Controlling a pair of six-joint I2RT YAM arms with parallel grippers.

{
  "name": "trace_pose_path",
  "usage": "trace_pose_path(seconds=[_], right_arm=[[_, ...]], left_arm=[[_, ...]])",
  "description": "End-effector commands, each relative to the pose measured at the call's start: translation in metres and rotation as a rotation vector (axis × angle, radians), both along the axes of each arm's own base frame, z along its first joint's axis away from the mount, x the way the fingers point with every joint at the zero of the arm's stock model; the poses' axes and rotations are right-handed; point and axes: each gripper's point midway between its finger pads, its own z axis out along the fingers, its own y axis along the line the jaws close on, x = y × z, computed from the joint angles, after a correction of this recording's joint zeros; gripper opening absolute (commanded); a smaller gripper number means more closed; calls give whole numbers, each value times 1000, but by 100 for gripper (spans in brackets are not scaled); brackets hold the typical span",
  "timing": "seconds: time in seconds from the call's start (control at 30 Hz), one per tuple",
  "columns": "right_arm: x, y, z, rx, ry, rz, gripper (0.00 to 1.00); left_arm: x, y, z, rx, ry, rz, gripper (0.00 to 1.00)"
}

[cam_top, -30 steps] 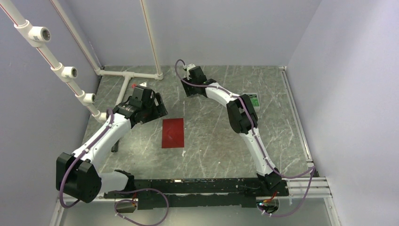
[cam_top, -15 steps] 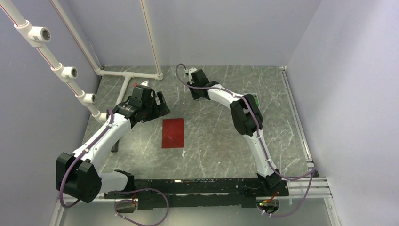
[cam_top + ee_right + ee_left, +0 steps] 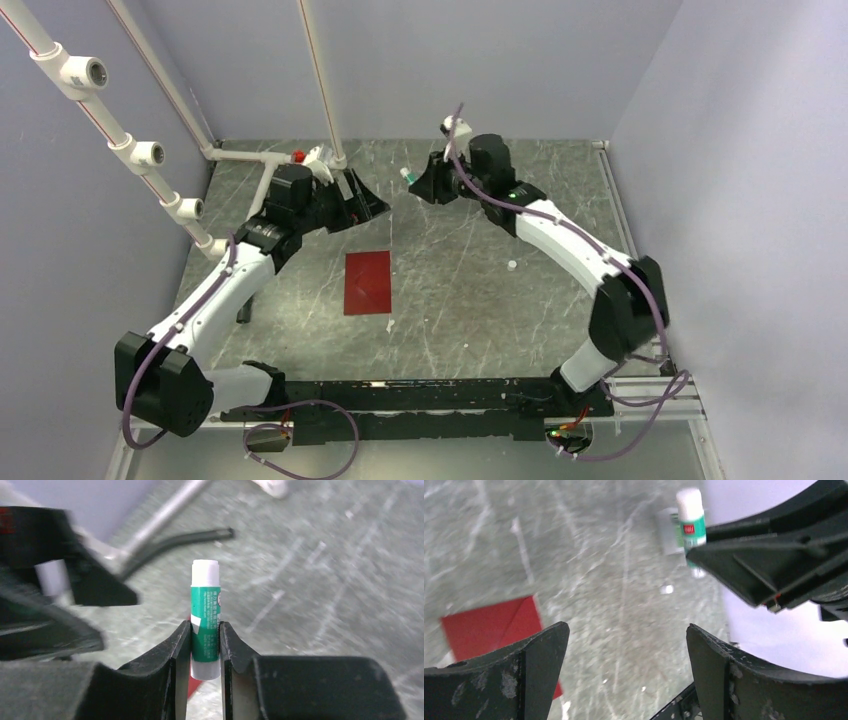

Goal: Place the letter into the envelope and seal it

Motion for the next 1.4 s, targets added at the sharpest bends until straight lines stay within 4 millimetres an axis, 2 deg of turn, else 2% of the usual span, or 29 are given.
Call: trace_pose_path(seconds=[0.0, 0.17, 0.27, 0.33, 0.47, 0.5, 0.6, 0.77, 1.0, 1.17, 1.37], right_arm=[[-46, 18, 77, 294, -50, 158, 19], [-75, 18, 118, 441, -60, 233, 19], [-86, 18, 135, 497, -72, 264, 19], [-90, 18, 144, 526, -72, 283, 19], [-95, 20, 156, 562, -76, 308, 19], [-95, 20, 158, 570, -76, 310, 19], [-99, 20, 164, 595, -76, 325, 19], [-102, 22, 165, 620, -63, 352, 19], [-107, 23, 170, 646, -62, 388, 19], [-111, 24, 173, 657, -68, 412, 19], [-110, 25, 168, 645, -55, 409, 19]], left_arm=[[-4, -29, 106, -234, -281, -151, 93], [-19, -41, 153, -359, -419, -260, 93], [-28, -44, 169, -404, -475, -301, 90], [-31, -45, 174, -424, -489, -322, 85], [-32, -50, 175, -459, -470, -352, 59], [-31, -51, 175, -465, -463, -349, 56], [-30, -50, 176, -475, -455, -332, 52], [-28, -51, 177, -488, -448, -333, 51], [-19, -53, 165, -473, -398, -312, 49], [-15, -52, 166, -462, -393, -299, 47], [-18, -54, 174, -501, -402, -316, 32]])
